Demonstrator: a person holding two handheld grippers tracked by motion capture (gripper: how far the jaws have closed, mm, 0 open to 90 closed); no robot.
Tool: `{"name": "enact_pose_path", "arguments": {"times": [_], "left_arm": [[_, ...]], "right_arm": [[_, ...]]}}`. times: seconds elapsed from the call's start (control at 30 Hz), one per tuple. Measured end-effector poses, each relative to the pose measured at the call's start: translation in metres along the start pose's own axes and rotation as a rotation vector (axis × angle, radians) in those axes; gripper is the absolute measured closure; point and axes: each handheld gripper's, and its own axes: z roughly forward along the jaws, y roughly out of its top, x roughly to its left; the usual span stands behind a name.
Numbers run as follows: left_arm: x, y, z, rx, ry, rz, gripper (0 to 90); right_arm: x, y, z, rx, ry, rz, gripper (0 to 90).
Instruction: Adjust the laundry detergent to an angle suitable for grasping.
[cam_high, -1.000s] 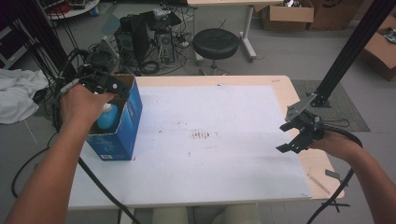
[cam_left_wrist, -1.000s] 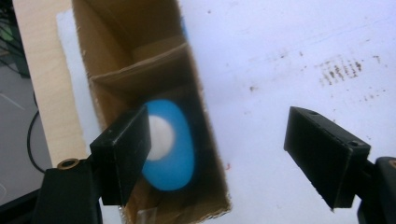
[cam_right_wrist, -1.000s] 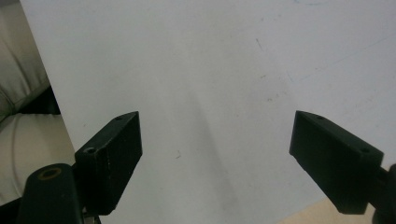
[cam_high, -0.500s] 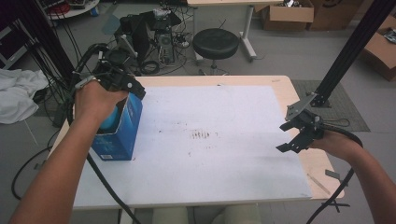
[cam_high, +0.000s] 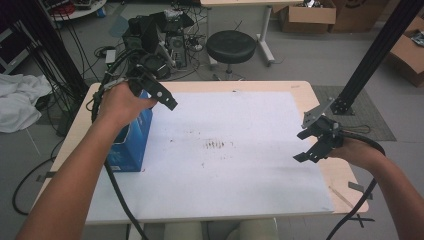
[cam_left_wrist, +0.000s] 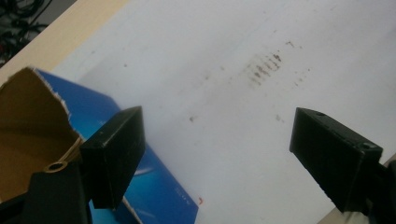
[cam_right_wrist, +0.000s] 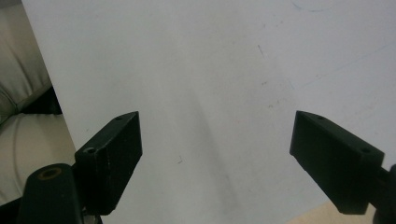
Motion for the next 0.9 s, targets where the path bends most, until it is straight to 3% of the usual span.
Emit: {"name": "enact_pose_path", "arguments": {"times": [0.43, 0.73, 0.9], "left_arm": [[-0.021, 0.017, 0.014, -0.006, -0.045, 0.208, 18.9], [-0.041, 0.029, 0.026, 0.003, -0.086, 0.325, 18.9], [-0.050, 0.034, 0.033, 0.002, -0.091, 0.366, 18.9]], "right_arm": [[0.003, 0.011, 0.003, 0.013, 0.005, -0.007, 16.7], [0.003, 0.015, 0.005, 0.016, 0.005, -0.014, 16.8], [0.004, 0.018, 0.006, 0.018, 0.009, -0.025, 16.8]]}}
